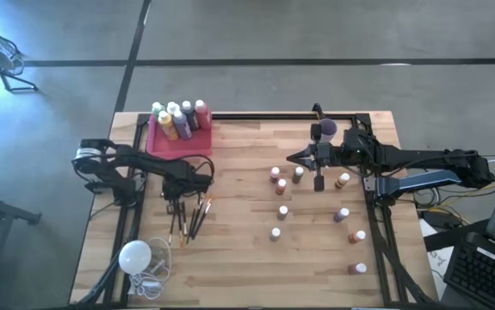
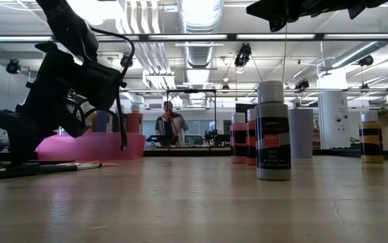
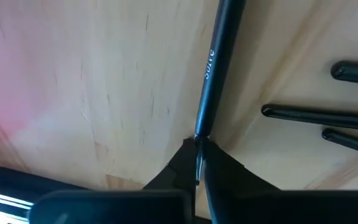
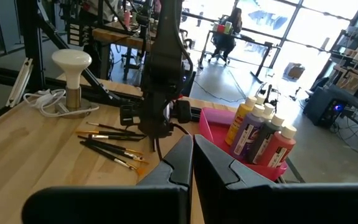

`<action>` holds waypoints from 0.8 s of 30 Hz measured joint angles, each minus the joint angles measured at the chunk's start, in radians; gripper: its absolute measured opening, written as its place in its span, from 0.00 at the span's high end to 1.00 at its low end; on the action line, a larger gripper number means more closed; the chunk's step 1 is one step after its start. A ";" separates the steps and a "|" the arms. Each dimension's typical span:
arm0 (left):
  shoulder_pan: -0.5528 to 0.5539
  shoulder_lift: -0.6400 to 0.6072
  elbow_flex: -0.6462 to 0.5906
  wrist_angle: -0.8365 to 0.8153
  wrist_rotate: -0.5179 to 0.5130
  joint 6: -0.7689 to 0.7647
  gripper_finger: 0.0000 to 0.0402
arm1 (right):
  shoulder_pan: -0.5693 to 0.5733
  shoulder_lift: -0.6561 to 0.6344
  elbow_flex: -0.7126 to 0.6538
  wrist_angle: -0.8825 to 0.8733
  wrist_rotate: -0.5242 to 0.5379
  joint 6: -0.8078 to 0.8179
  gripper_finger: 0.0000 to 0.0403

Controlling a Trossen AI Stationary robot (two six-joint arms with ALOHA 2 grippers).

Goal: Pick & Place Paint Supplies
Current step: Put the silver paint brush into the purple cup

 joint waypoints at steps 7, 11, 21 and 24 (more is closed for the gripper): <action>0.000 -0.096 0.051 -0.035 -0.073 0.006 1.00 | 0.000 0.000 0.000 -0.001 0.000 0.000 0.98; 0.000 -0.157 0.074 -0.036 -0.093 0.007 1.00 | 0.000 0.000 0.000 -0.002 0.000 0.000 0.98; 0.000 -0.222 0.076 -0.034 -0.066 0.023 0.94 | 0.000 0.000 0.000 -0.003 0.000 0.000 0.98; 0.000 -0.215 0.076 0.050 -0.065 0.052 0.88 | 0.000 0.000 0.000 -0.003 0.000 0.000 0.98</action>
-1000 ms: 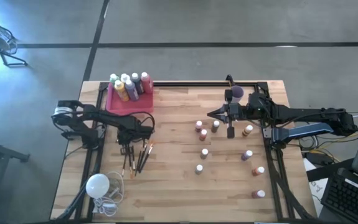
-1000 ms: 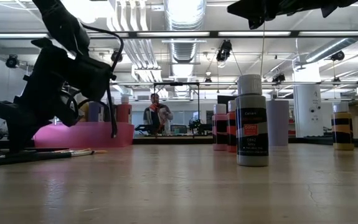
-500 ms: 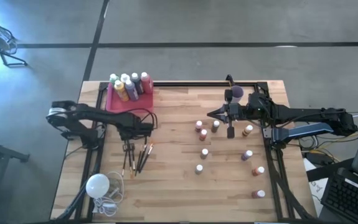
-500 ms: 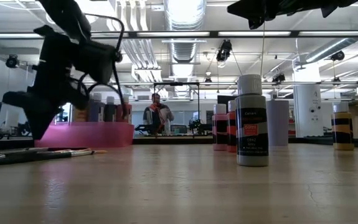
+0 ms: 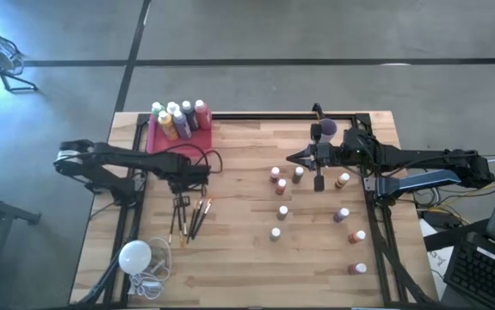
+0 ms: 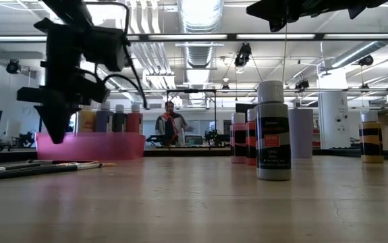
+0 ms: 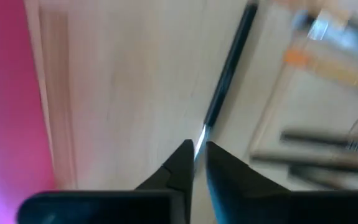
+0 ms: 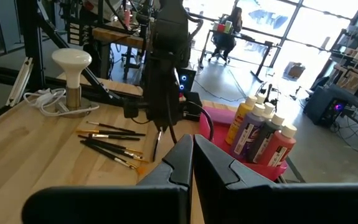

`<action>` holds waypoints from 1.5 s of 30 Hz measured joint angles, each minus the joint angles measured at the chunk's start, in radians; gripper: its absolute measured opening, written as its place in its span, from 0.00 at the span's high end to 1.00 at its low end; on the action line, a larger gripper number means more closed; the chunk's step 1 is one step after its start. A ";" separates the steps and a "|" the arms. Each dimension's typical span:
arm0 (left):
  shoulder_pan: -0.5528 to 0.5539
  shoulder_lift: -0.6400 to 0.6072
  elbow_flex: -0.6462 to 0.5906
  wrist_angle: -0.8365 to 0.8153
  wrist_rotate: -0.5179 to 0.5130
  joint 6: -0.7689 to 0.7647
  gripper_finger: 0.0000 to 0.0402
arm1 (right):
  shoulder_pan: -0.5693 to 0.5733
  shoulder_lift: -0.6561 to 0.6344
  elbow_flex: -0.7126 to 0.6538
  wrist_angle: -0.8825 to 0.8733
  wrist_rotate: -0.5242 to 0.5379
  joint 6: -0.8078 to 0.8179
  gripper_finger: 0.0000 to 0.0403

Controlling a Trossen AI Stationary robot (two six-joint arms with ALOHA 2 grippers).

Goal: Pick & Place Paint Supplies
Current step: Put the silver paint brush into the purple cup

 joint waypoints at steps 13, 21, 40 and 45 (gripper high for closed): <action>-0.001 0.026 -0.035 0.038 0.035 0.001 0.62 | 0.000 0.000 -0.001 -0.005 0.000 -0.003 0.98; 0.000 0.037 -0.099 0.143 0.032 -0.008 0.63 | 0.000 0.000 -0.001 -0.004 0.000 0.001 0.98; 0.000 0.144 -0.159 0.217 0.069 -0.048 0.72 | 0.000 0.000 -0.001 -0.001 0.000 0.000 0.98; 0.000 0.144 -0.158 0.221 0.076 -0.052 0.89 | 0.000 0.000 -0.001 0.001 0.000 0.000 0.98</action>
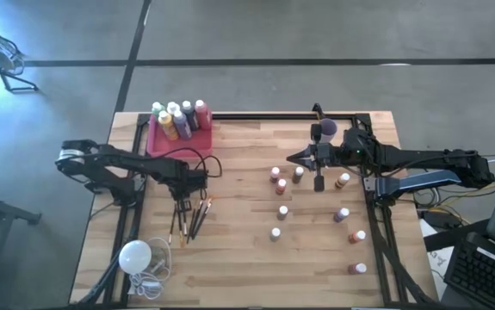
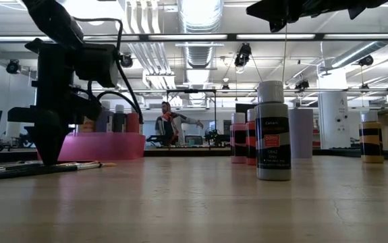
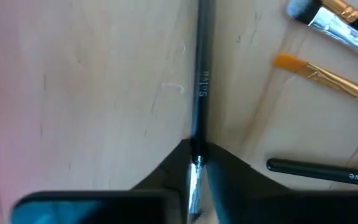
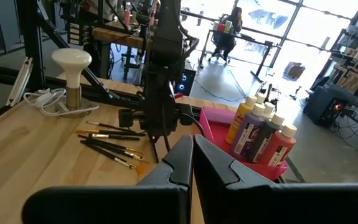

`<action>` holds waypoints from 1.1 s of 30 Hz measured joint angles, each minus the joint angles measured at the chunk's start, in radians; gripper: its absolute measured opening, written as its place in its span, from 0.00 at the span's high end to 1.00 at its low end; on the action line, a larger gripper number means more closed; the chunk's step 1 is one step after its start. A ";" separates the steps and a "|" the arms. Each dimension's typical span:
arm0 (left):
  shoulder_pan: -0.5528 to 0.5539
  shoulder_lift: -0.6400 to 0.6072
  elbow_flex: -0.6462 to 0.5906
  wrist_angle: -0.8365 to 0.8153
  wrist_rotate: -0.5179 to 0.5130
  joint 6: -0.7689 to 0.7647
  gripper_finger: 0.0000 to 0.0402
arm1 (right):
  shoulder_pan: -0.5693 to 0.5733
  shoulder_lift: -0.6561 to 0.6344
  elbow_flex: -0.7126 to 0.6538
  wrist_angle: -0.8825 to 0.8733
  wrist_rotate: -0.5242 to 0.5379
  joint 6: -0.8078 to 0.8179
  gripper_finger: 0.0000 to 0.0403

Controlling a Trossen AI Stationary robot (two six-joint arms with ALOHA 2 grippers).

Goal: Pick & Place Paint Supplies
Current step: Put the silver paint brush into the purple cup

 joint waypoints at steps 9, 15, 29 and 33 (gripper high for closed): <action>0.000 -0.003 0.008 -0.003 -0.016 -0.009 0.95 | 0.000 0.000 0.000 0.000 0.000 0.000 0.98; 0.000 -0.028 0.084 -0.074 -0.045 0.010 0.97 | 0.000 0.000 0.000 0.000 0.000 0.000 0.98; -0.011 -0.045 0.228 -0.180 -0.196 0.088 0.98 | 0.000 0.000 -0.002 -0.006 0.000 0.002 0.98; -0.048 -0.046 0.273 -0.227 -0.262 0.110 1.00 | 0.000 0.000 -0.004 -0.006 0.002 0.030 0.98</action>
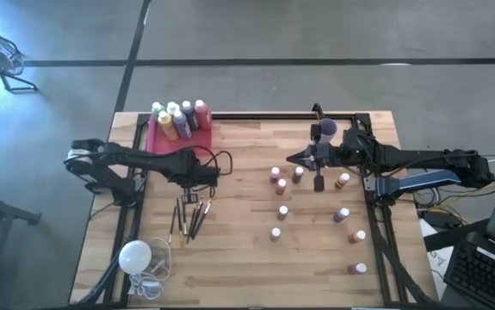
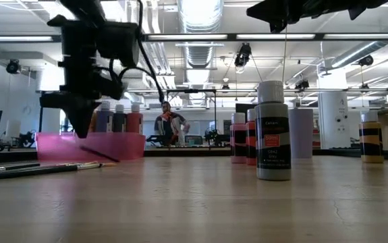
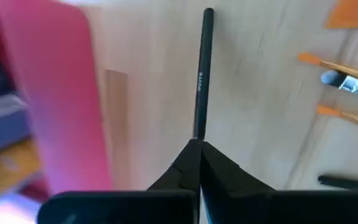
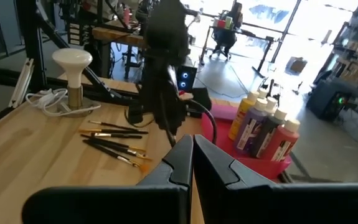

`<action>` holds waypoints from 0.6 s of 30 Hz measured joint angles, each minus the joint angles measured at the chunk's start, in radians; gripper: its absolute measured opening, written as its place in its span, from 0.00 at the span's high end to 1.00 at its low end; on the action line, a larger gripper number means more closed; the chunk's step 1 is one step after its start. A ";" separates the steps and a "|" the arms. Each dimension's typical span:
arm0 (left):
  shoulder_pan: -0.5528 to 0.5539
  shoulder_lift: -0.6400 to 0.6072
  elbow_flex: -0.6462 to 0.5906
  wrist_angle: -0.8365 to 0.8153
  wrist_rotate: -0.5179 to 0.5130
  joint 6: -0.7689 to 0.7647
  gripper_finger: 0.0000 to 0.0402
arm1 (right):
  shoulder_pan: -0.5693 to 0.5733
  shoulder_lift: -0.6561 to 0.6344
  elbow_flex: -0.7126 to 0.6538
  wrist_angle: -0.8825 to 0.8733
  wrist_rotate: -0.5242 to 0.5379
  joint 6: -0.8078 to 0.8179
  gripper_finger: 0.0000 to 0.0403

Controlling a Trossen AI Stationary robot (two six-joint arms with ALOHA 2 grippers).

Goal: Pick & Place Paint Supplies
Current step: Put the silver paint brush into the purple cup

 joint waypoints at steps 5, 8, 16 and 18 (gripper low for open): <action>-0.076 -0.001 0.066 -0.011 -0.050 0.049 1.00 | 0.000 0.000 0.000 0.000 0.105 0.026 0.98; -0.097 -0.001 0.096 -0.025 -0.053 0.051 1.00 | -0.001 0.004 0.000 0.001 0.142 0.027 0.98; -0.087 -0.001 0.073 -0.056 -0.080 0.031 0.95 | 0.000 0.006 0.000 -0.009 0.143 0.027 0.98; -0.085 -0.001 0.055 -0.061 -0.081 0.041 0.91 | 0.000 0.006 0.000 -0.010 0.143 0.026 0.98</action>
